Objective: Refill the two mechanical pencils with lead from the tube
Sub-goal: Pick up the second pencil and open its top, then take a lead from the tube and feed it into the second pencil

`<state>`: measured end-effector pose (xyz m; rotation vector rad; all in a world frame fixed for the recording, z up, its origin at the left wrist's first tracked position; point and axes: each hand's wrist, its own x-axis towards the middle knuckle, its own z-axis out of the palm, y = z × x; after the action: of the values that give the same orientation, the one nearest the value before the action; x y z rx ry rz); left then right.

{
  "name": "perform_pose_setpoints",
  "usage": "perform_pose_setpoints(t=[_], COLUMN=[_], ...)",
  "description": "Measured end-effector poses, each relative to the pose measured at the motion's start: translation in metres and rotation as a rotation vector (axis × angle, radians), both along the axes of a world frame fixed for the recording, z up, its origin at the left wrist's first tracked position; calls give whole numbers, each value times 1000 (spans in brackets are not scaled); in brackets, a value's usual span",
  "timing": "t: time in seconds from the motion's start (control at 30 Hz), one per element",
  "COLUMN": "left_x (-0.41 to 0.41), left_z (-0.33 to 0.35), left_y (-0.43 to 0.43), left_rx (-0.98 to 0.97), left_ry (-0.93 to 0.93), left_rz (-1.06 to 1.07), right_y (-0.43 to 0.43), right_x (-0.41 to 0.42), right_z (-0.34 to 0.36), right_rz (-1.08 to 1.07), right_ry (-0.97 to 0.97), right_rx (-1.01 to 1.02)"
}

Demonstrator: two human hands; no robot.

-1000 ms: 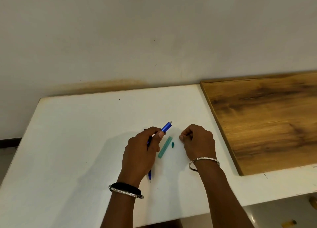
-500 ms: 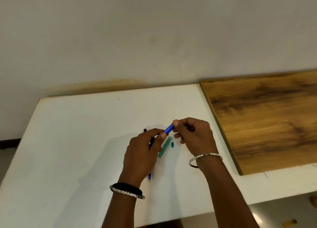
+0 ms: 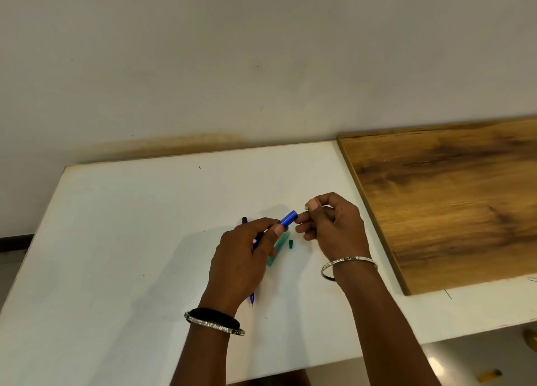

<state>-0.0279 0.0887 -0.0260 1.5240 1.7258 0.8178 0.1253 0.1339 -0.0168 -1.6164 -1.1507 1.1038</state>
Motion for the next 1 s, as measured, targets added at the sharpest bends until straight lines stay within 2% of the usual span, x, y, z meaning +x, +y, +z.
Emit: perform_pose_setpoints(t=[0.07, 0.13, 0.23, 0.3, 0.73, 1.0], left_x=[-2, -4, -3, -1, 13, 19], left_z=[-1, -1, -1, -2, -2, -3], left_y=[0, 1, 0, -1, -6, -4], left_rx=[-4, 10, 9, -16, -148, -182], left_ry=[-5, -2, 30, 48, 331, 392], left_rz=[33, 78, 120, 125, 161, 174], right_y=[1, 2, -2, -4, -3, -1], right_x=[7, 16, 23, 24, 22, 21], right_z=[-2, -5, -11, -13, -6, -7], right_rz=[-104, -155, -104, -71, -233, -184], right_ry=[-77, -280, -538, -599, -534, -324], right_rx=[22, 30, -52, -117, -45, -38])
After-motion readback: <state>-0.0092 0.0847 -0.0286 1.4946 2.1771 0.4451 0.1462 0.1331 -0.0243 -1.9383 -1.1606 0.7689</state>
